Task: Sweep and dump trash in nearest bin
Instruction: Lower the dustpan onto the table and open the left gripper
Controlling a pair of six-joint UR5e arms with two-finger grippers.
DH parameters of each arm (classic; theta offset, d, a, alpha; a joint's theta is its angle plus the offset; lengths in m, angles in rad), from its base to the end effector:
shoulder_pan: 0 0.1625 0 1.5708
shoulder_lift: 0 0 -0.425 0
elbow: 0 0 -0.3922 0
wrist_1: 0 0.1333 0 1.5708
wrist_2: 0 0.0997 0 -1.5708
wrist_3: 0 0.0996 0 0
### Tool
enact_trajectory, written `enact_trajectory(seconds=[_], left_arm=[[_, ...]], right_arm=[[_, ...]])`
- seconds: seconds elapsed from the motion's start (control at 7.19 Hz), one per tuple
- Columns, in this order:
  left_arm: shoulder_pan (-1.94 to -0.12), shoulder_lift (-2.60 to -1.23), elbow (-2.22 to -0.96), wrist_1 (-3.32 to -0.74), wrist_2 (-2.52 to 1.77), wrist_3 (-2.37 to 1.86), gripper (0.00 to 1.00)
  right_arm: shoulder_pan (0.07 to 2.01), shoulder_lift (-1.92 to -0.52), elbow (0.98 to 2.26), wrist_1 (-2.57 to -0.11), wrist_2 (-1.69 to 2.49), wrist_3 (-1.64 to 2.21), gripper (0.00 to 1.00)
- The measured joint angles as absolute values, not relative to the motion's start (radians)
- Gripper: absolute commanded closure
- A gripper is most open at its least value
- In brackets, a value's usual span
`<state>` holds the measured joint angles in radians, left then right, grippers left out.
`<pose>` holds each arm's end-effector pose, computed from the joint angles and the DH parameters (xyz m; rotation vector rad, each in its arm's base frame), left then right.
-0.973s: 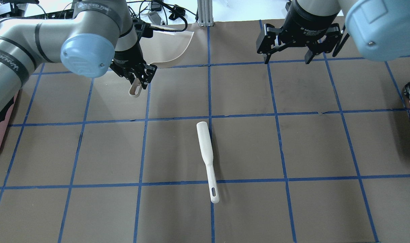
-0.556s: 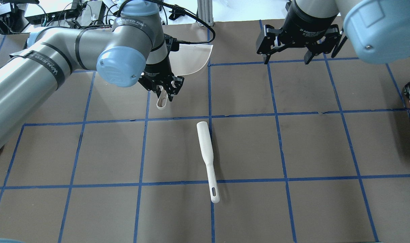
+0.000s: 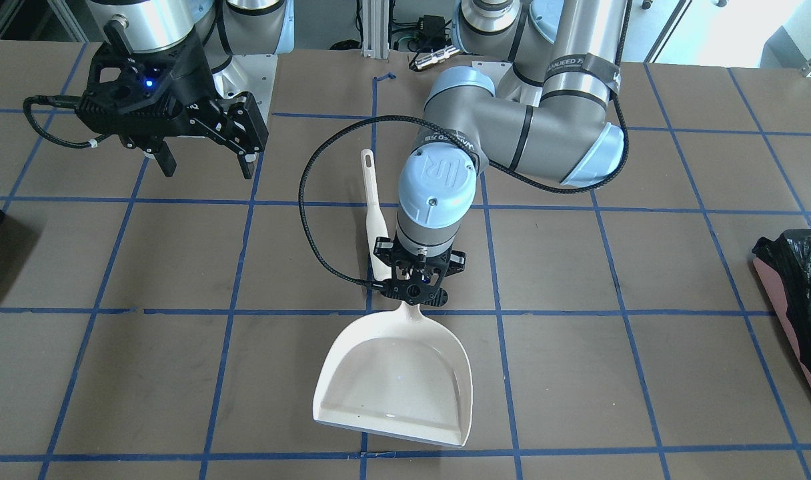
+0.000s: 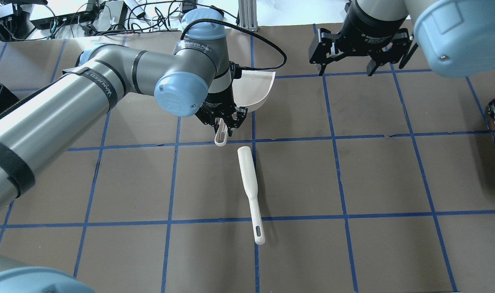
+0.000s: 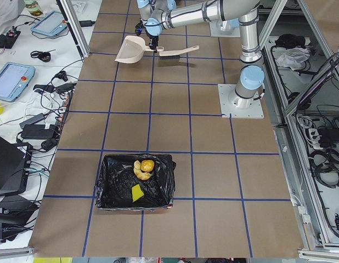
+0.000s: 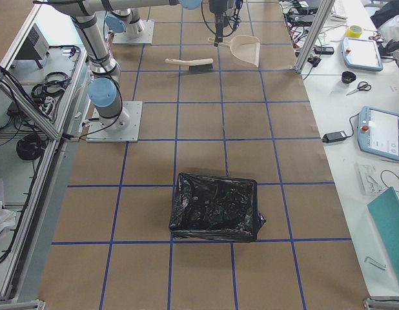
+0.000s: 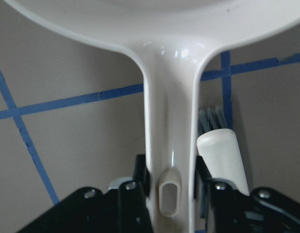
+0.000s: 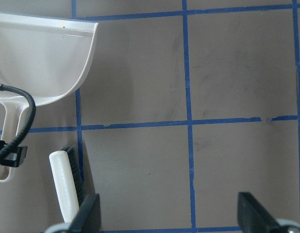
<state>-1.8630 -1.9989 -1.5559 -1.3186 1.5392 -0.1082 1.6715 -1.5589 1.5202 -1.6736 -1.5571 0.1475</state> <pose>-0.3087 -0.5526 0.2774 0.2836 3.1170 0.2573 0.1852 -0.4936 0.5181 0.0711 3.1022 -0.2156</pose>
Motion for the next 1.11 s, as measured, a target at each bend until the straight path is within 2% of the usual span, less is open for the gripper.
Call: enact_trajectory(seconds=[1.11], left_arm=[[-1.921, -2.091, -1.546, -1.214, 1.504, -0.231, 1.0]], right_arm=[[1.672, -1.552, 1.526, -1.718, -1.556, 0.149, 0.0]])
